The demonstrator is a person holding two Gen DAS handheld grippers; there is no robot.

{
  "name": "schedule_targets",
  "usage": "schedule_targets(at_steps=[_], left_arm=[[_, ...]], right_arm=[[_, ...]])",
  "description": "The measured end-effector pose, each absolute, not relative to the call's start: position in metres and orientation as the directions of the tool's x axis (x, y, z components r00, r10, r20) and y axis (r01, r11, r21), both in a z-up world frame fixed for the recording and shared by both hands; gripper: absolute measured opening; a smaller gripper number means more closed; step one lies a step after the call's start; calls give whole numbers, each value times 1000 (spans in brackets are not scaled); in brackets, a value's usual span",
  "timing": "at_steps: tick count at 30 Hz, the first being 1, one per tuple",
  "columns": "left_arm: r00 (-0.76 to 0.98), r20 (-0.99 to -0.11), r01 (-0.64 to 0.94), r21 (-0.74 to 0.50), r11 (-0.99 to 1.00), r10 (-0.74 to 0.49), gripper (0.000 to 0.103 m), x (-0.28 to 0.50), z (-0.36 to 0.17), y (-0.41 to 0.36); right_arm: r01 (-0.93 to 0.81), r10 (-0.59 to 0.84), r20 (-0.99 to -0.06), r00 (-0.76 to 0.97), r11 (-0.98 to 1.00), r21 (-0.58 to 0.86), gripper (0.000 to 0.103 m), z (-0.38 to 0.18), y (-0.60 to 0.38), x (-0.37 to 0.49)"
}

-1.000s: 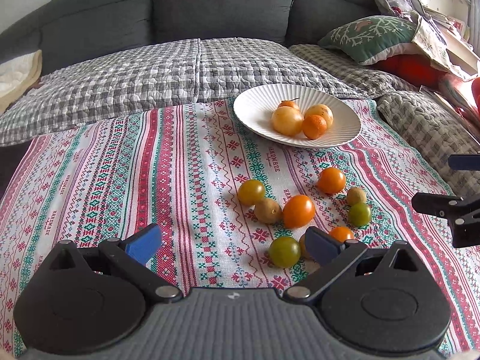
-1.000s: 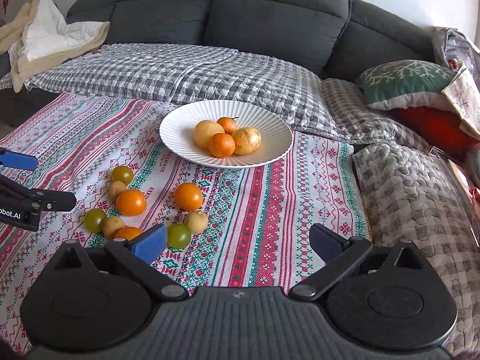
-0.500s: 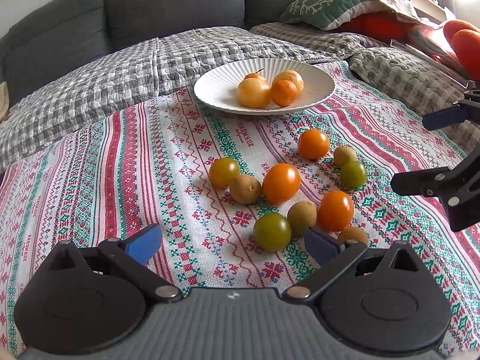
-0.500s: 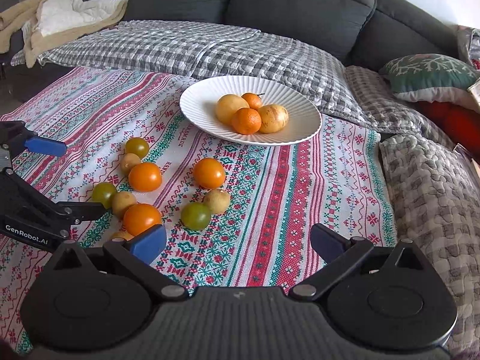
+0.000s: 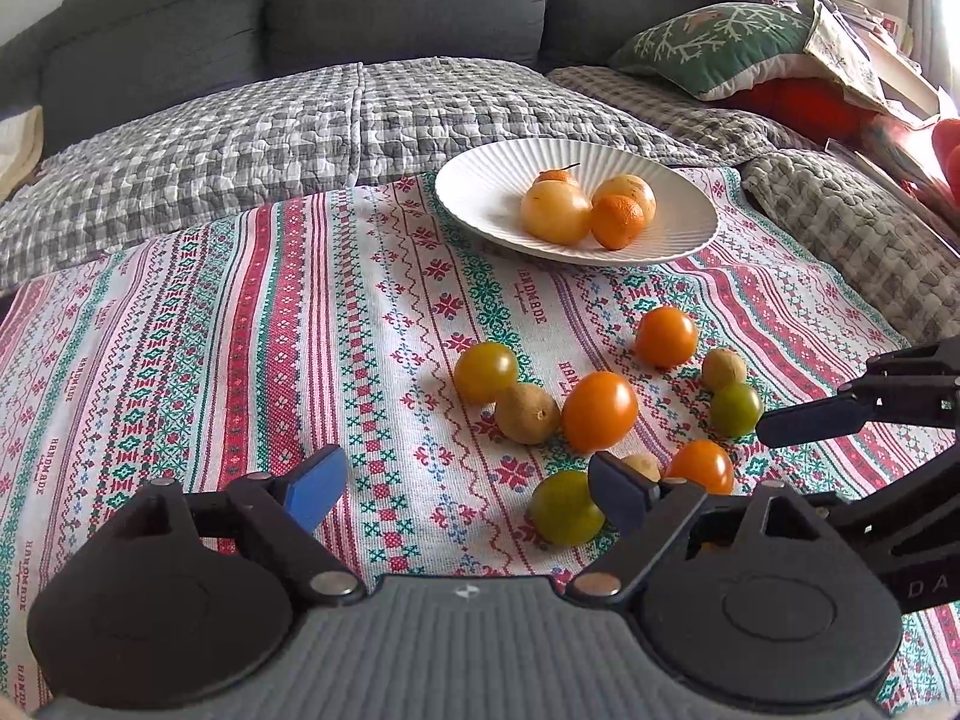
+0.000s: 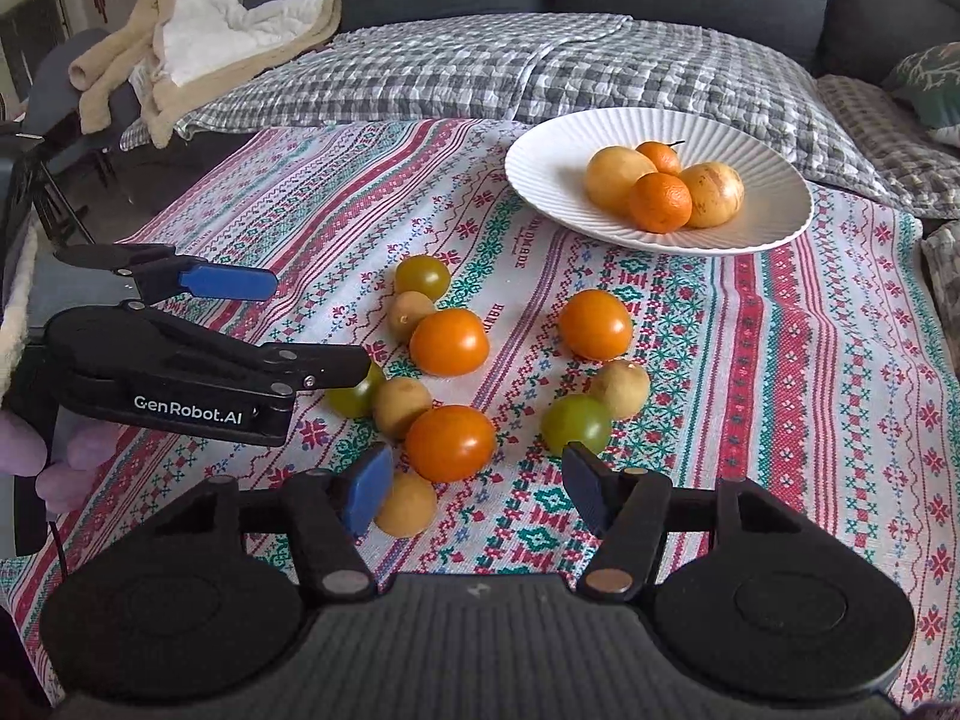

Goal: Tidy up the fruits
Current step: 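Lower the right gripper onto an orange tomato while the left approaches another fruit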

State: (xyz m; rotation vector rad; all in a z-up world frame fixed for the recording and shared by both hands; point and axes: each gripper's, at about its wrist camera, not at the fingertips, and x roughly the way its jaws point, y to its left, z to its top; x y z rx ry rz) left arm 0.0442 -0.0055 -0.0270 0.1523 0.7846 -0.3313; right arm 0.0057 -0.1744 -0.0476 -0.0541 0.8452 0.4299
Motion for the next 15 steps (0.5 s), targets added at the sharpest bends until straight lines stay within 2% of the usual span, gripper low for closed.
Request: schedule_targets(at_steps=[6,8,15], left_arm=[[652,-716,348,-11,937,-251,68,45,-25,-5],[647,-717,354,-20,935,-260,66,45,-25,-6],[629,-720,387,-37,921,-294,53,46,-27,-15]], right_arm=[[-400,360,-750,555,906,139,44,-55,-166,15],[-401,364,-748,556,905,143,32,-54,-166,16],[-397,358,-742,567,908,135,32,-51,-174,17]])
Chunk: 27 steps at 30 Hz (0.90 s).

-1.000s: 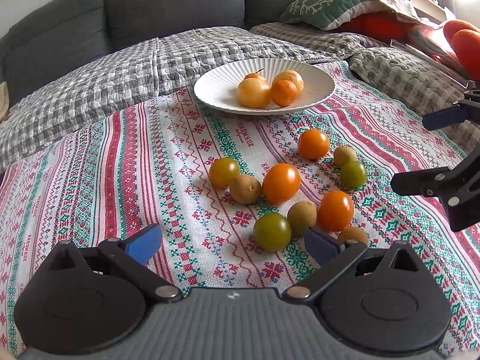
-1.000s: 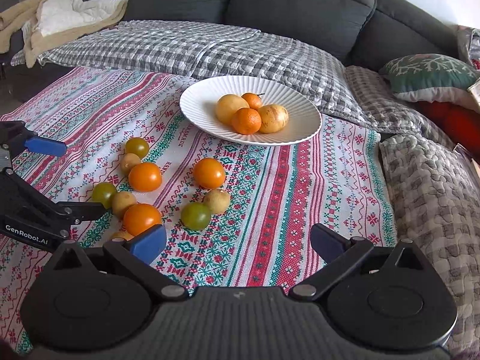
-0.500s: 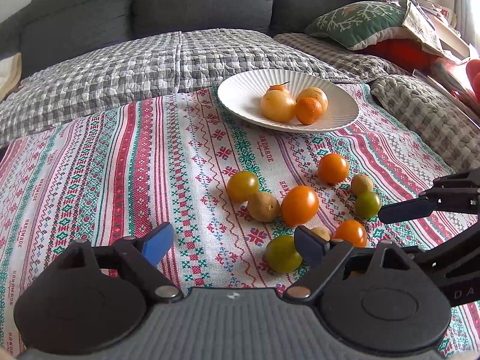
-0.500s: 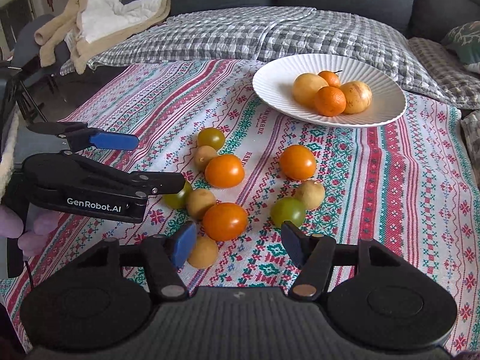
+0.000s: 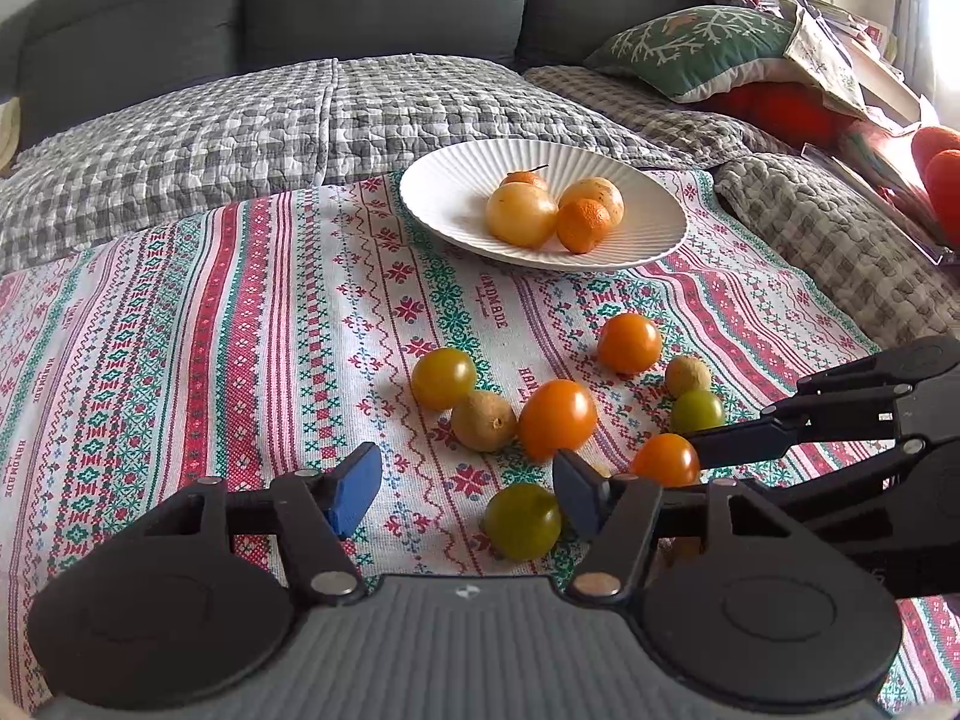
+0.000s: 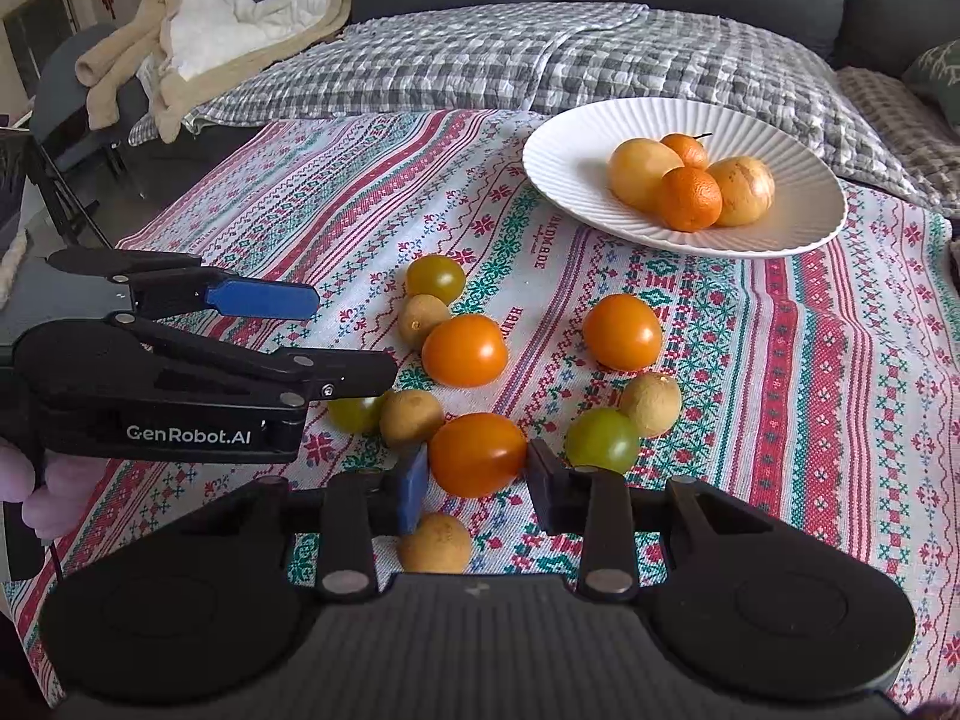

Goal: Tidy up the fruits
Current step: 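Lower the right gripper onto an orange tomato while the left approaches another fruit, then close the right gripper on an orange tomato while the left grasps another orange tomato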

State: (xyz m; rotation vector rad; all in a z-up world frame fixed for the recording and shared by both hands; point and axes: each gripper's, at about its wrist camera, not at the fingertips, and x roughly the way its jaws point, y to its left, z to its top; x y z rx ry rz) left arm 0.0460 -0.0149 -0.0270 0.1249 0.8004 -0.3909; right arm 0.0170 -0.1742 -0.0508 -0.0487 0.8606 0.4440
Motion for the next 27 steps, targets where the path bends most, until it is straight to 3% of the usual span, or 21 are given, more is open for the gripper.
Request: schedule_targets(at_steps=[7,10,20,27], left_arm=[[578,-729,442,-99,892,-367,29,52,-30,-30],[552,-746,469,-91,879,-372,24,54,-37,-40],[576,-752,430,-55,901,-321,25,65,-45,-59],[598,-740,404,-52,913,-307,38,70,-47,-70]], right_arm=[[-360,347,-728,592,921,146,32,-47,-190,15],[-355,336,-732,593,925,137,32,-48,-194,13],[-335,326,-733,597,932,142,32,-48,-201,12],[-323,317,-738,595,936,142,32,-49,-207,10]])
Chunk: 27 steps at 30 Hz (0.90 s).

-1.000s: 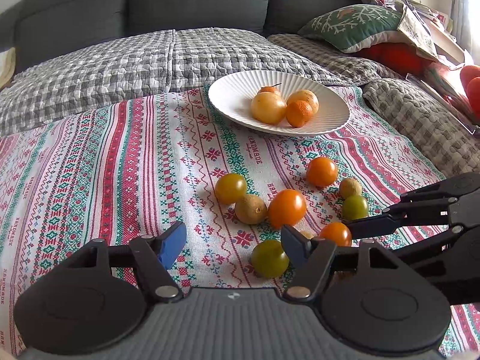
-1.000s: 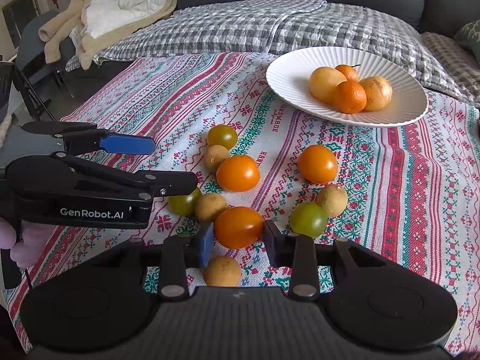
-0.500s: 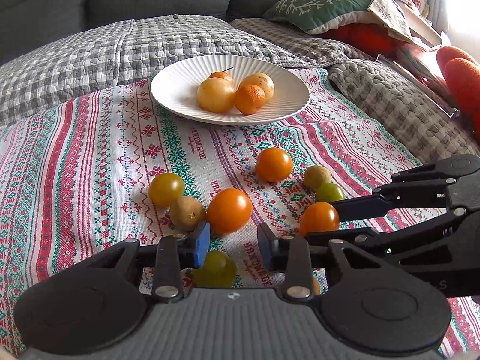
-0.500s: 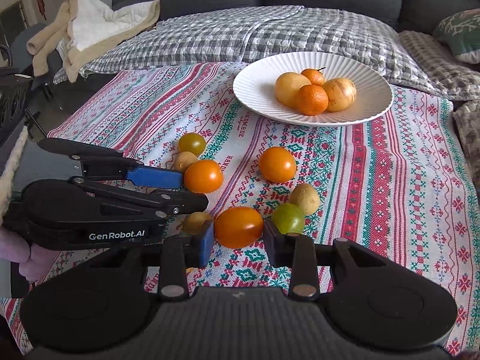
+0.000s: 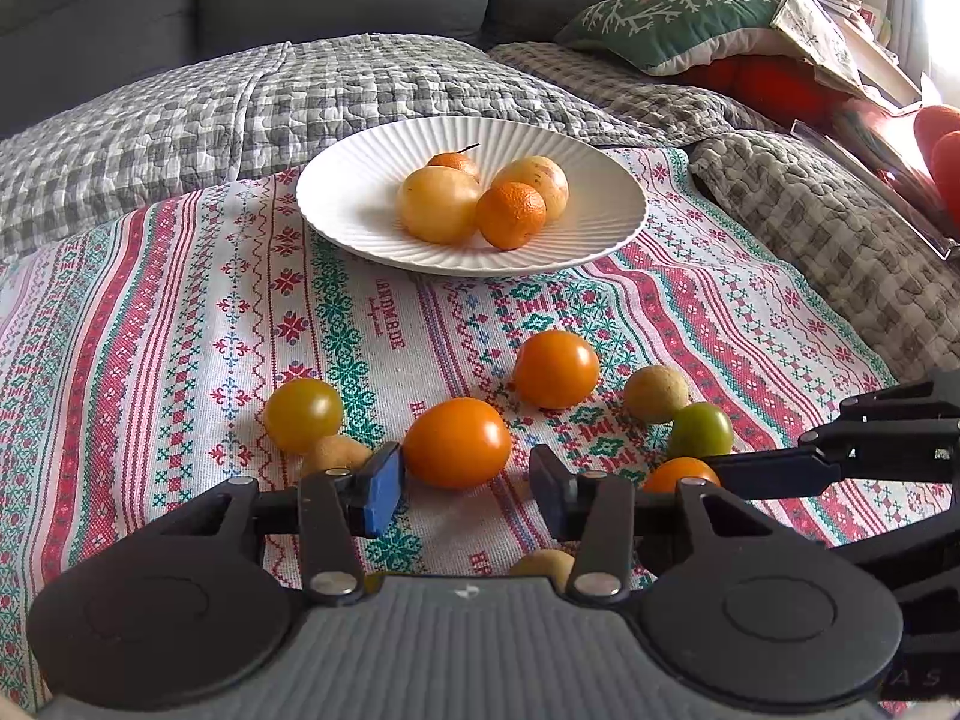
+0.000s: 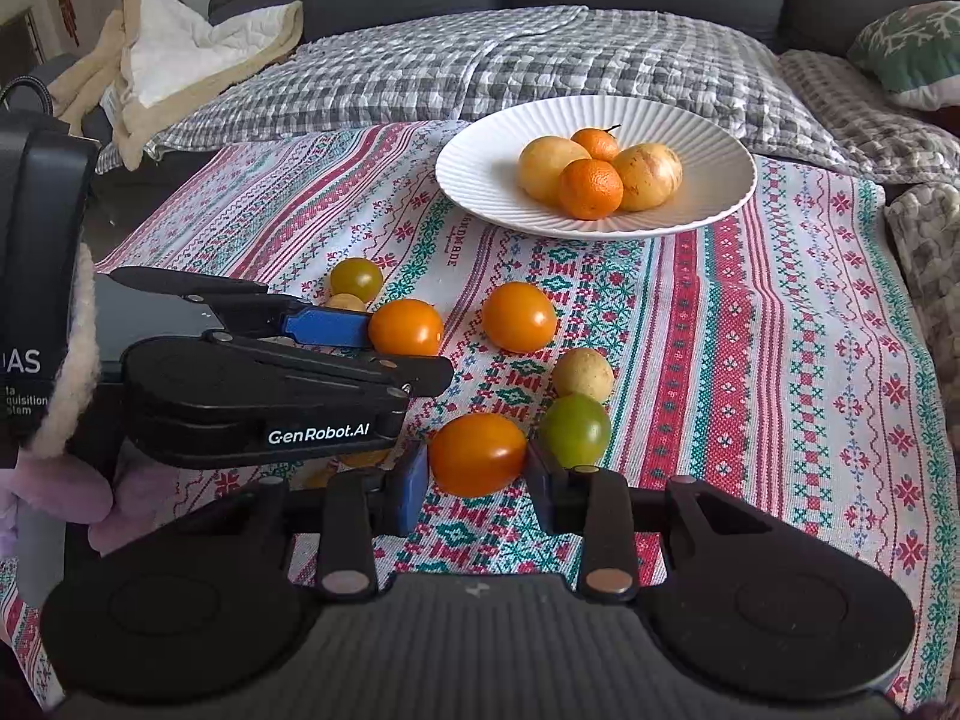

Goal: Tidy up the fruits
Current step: 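Close the right gripper on an orange tomato while the left grasps another orange tomato, then carry the right gripper's orange tomato to the white plate while the left carries its own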

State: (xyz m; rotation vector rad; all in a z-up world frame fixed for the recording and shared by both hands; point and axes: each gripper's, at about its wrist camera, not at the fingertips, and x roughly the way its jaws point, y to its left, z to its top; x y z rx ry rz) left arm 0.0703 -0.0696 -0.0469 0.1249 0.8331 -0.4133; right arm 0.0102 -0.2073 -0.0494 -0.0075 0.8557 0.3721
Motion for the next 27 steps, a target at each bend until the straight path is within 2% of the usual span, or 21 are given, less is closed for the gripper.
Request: schedule_targets(at_steps=[8,12,27], left_arm=[[613,-738,366,-52,929,-283,40,77,-49,-77],[617,-743,350,-36,936,-260,29,79,-48,-77],[585,-762,354,-67,933,-276,28,73,-37,-72]], right_arm=[[-302,314,-735,601,941,155,32,-50,-214,9],[-296,309,-736,602,943,154,32,-50,-215,10],[-264,307,-714,629,949,176,32,-41,-223,5]])
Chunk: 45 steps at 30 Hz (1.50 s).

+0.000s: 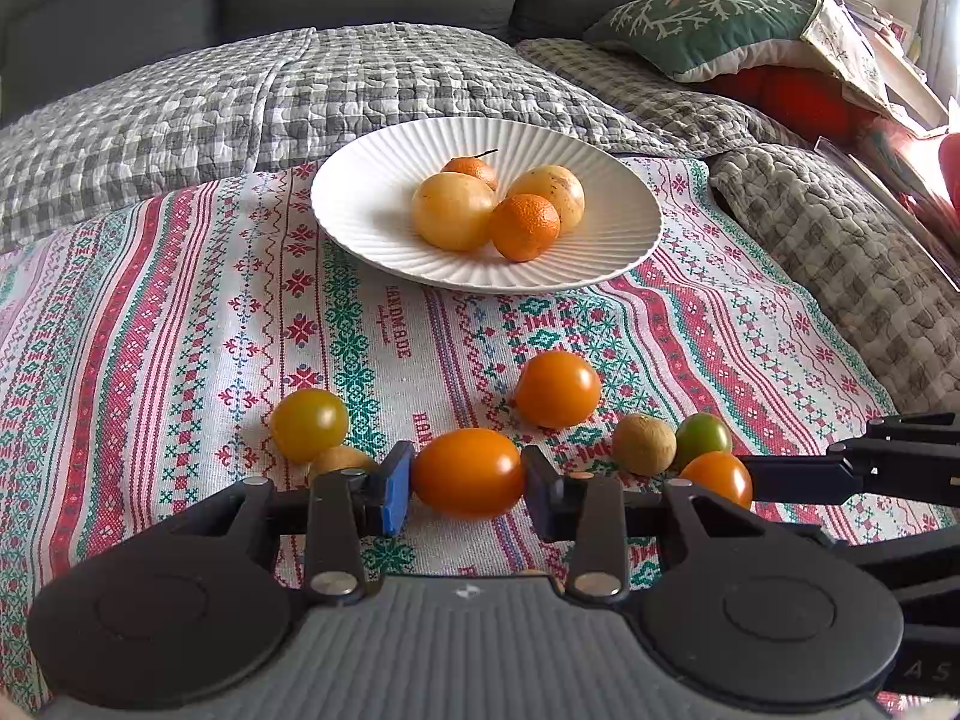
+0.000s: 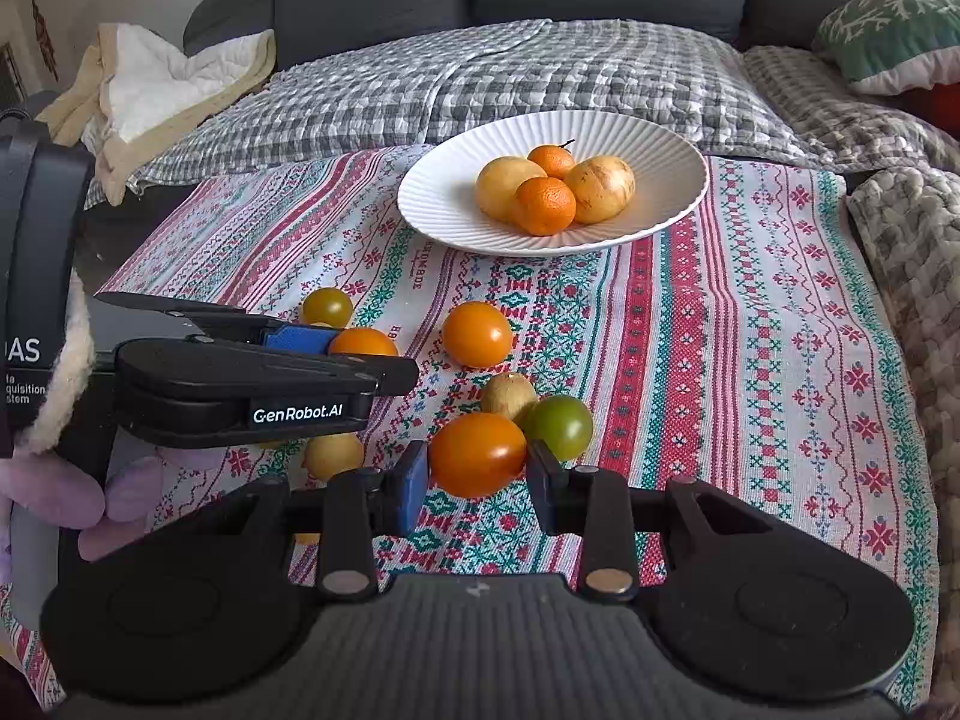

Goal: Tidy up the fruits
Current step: 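Carry the right gripper's orange tomato to the white plate while the left carries its own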

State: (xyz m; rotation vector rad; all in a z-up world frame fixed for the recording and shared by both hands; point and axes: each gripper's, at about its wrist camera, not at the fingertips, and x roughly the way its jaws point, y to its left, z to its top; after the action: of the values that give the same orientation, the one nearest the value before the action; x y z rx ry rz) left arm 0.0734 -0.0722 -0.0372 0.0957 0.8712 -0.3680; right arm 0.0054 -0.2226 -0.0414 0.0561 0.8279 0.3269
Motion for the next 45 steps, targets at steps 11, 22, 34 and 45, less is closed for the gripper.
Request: schedule_targets(at_steps=[11,22,34,45], left_arm=[[613,-722,368,-96,925,-319,28,62,-16,-68],[642,-695,380,-79,922,-324,28,69,-4,-75],[655,-689,364,-71,929,-309,28,105,-11,-79],[667,-666,428,-23,904,-333,28,139,-21,-95]], right_arm=[[-165,286,-658,697,956,241,32,-27,-243,4],[-59,255,-589,767,942,331,32,-16,-271,11],[-15,285,-507,813,881,473,32,-9,-291,48],[-59,264,-561,785,932,357,32,-30,-271,91]])
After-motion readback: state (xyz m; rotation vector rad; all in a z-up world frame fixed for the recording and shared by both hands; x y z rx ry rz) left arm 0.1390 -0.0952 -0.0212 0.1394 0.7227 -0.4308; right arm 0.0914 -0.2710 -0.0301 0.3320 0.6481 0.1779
